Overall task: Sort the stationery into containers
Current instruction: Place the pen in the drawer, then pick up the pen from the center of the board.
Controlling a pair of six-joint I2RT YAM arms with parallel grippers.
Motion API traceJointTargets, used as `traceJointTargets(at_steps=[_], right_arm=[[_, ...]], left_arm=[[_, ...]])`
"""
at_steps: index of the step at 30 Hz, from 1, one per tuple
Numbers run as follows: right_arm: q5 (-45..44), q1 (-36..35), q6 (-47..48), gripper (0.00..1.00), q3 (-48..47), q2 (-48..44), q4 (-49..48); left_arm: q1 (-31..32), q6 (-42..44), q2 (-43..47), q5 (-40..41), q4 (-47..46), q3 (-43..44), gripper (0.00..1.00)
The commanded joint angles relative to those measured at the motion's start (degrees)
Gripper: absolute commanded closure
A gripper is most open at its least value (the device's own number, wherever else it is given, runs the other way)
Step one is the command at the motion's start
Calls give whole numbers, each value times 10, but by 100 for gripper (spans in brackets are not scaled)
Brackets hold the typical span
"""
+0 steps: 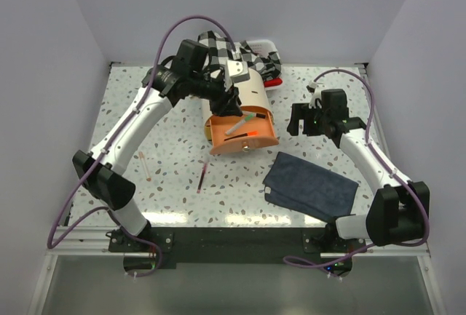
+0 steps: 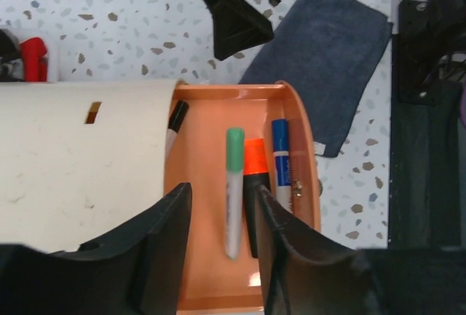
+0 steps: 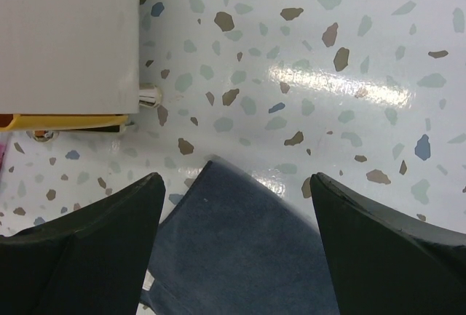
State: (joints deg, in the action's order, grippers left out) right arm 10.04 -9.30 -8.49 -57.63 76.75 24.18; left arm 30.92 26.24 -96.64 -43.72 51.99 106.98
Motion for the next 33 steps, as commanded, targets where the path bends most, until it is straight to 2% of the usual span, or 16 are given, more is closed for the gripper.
traceJointTargets(at_steps=[1,5,6,8,9,11,12,14,15,16,18,22,28,33], right_arm=[[-3,2,8,15,3,-21,-20],[-2,2,8,14,2,-20,-22],[-2,2,9,15,1,-20,-23],[-5,2,11,14,3,-21,-23],[-5,2,12,14,6,-22,-24],[-3,2,11,14,10,-23,-26],[-2,2,10,14,15,-22,-27],[3,2,6,14,21,-20,-32],[2,2,4,14,24,-20,-34],[5,2,3,14,25,-15,-36],[9,2,1,14,23,-9,-41],[16,2,-5,14,11,11,-47],[16,2,0,15,-13,31,-41],[11,2,1,15,-4,19,-36]], left_arm=[[-3,6,22,92,-19,18,51],[-17,-12,66,201,-58,6,44],[-42,-25,85,263,-64,-11,41],[-80,-56,94,324,-38,-23,34],[-133,-63,91,353,-14,-24,34],[-194,-76,81,365,70,-28,33],[-251,-76,80,368,92,-50,33],[-299,-93,87,387,127,-91,30],[-353,-107,86,390,137,-127,30],[-366,-110,88,392,145,-150,31],[-370,-114,113,432,135,-219,31],[-369,-157,116,425,96,-305,31],[-371,-192,67,433,56,-347,32],[-372,-203,32,435,23,-388,38]])
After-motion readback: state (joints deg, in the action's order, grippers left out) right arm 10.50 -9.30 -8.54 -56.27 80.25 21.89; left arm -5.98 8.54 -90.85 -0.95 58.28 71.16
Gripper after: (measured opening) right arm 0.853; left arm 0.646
